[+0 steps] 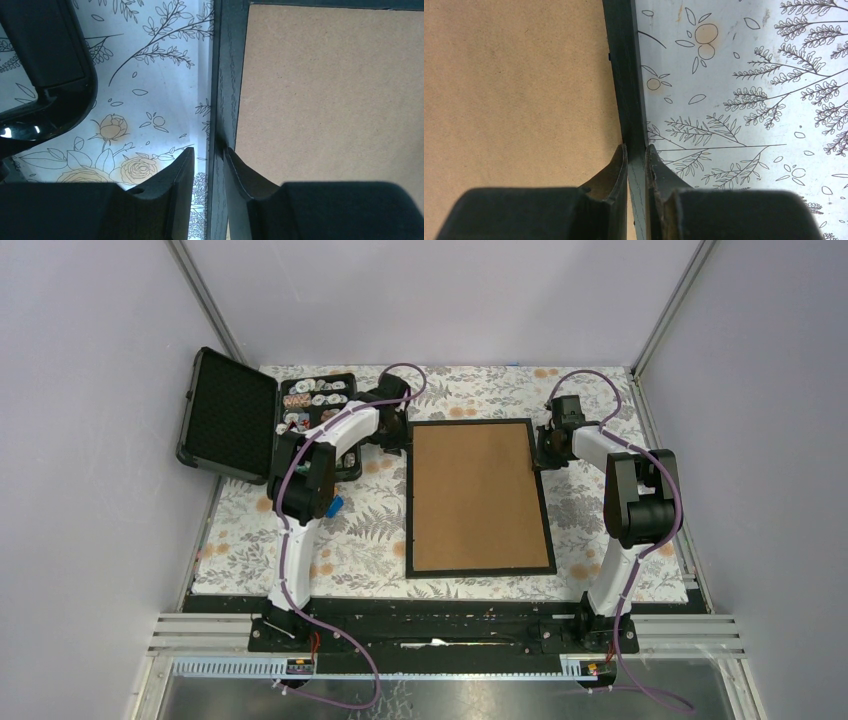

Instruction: Put the photo into the frame

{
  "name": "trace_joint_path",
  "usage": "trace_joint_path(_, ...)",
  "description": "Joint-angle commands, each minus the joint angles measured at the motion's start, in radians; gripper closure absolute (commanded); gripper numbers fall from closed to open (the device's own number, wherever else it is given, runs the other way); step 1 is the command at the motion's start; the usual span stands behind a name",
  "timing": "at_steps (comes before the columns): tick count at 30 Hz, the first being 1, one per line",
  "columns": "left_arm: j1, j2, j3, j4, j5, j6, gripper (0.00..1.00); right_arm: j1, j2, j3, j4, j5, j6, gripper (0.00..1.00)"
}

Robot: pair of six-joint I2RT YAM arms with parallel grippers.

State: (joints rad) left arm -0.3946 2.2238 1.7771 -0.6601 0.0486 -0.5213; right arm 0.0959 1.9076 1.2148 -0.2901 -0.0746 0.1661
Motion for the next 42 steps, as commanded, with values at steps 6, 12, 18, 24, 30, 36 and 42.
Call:
trace_joint_path(6, -0.002, 0.031, 0.021, -0.005, 0.019, 0.002, 0.69, 0.033, 0.087, -0.044, -0.101, -0.060, 0.031, 0.85)
trace_joint_path(12, -0.015, 0.026, 0.012, -0.005, 0.022, 0.000, 0.69, 0.032, 0.086, -0.043, -0.099, -0.066, 0.032, 0.85)
trace_joint_path(18, -0.028, 0.033, 0.007, -0.004, 0.039, -0.009, 0.69, 0.033, 0.085, -0.044, -0.100, -0.069, 0.031, 0.85)
trace_joint_path(24, -0.029, 0.054, 0.019, -0.004, 0.025, -0.010, 0.69, 0.033, 0.084, -0.046, -0.099, -0.073, 0.030, 0.85)
trace_joint_path(30, -0.050, 0.088, 0.038, -0.006, 0.035, -0.018, 0.69, 0.033, 0.084, -0.047, -0.099, -0.072, 0.031, 0.85)
trace_joint_path(36, -0.076, 0.126, 0.056, -0.006, 0.037, -0.030, 0.69, 0.032, 0.085, -0.044, -0.098, -0.077, 0.032, 0.86)
trace_joint_path(42, -0.086, 0.187, 0.106, -0.033, 0.025, -0.035, 0.69, 0.033, 0.084, -0.046, -0.097, -0.081, 0.032, 0.86)
